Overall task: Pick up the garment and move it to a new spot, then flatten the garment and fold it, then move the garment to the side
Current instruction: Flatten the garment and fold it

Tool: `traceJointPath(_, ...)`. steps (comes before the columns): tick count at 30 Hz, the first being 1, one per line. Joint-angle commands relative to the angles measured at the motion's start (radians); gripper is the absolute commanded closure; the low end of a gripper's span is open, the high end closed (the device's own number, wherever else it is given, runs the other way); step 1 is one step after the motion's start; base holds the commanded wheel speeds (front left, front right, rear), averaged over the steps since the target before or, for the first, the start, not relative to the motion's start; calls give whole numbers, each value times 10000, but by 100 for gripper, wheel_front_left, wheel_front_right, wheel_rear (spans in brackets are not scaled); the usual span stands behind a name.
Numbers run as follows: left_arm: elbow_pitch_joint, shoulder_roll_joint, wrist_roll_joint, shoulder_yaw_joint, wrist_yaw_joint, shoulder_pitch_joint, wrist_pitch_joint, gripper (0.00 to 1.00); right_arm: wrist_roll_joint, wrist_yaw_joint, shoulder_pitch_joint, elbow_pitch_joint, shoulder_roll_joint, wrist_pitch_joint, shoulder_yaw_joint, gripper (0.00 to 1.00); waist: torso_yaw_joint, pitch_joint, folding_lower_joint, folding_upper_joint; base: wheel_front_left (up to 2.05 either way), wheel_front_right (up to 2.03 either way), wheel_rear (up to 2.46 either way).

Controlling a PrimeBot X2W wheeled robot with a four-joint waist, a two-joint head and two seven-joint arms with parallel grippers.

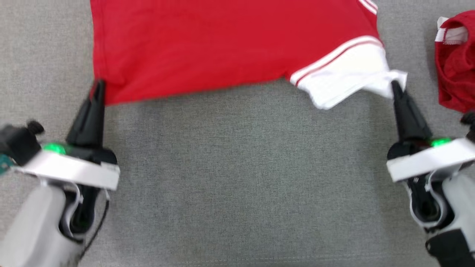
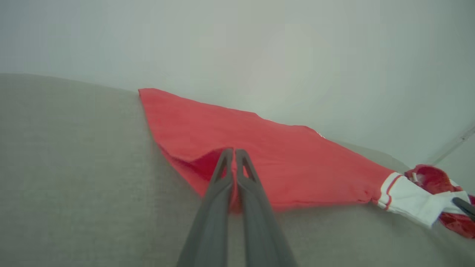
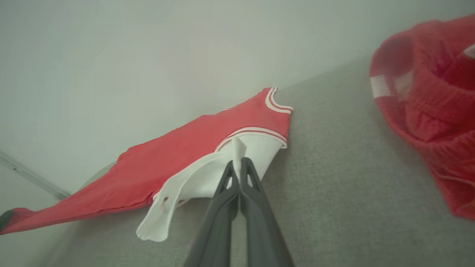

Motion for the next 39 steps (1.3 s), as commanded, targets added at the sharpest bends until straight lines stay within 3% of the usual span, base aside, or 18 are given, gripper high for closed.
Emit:
traceJointPath(1, -364, 340, 297, 434, 162, 397, -57, 100, -186, 4, 616, -452, 2, -128, 142, 100, -43, -233, 0, 0, 0, 0, 0)
traceJointPath(15, -1642, 439, 461, 156, 1695, 3401, 774, 100, -1998, 4, 3964, -1517, 898, 108, -702, 100, 8, -1863, 0, 0, 0, 0, 0)
traceJointPath(23, -2177, 391, 849, -292, 2640, 4396, 1244, 100, -3730, 4, 5888, -2168, 1788, 1469, -1224, 100, 74, -3101, 0, 0, 0, 0, 0)
traceJointPath(32, -2109, 262, 600, -250, 3026, 5061, 1356, 100, -4532, 4, 6866, -2594, 2105, 2306, -1221, 100, -210, -3806, 0, 0, 0, 0, 0)
traceJointPath(39, -1834, 105, 388, -270, 3007, 5072, 1403, 100, -4679, 4, 6757, -2308, 2139, 2535, -1153, 100, -268, -3812, 0, 0, 0, 0, 0)
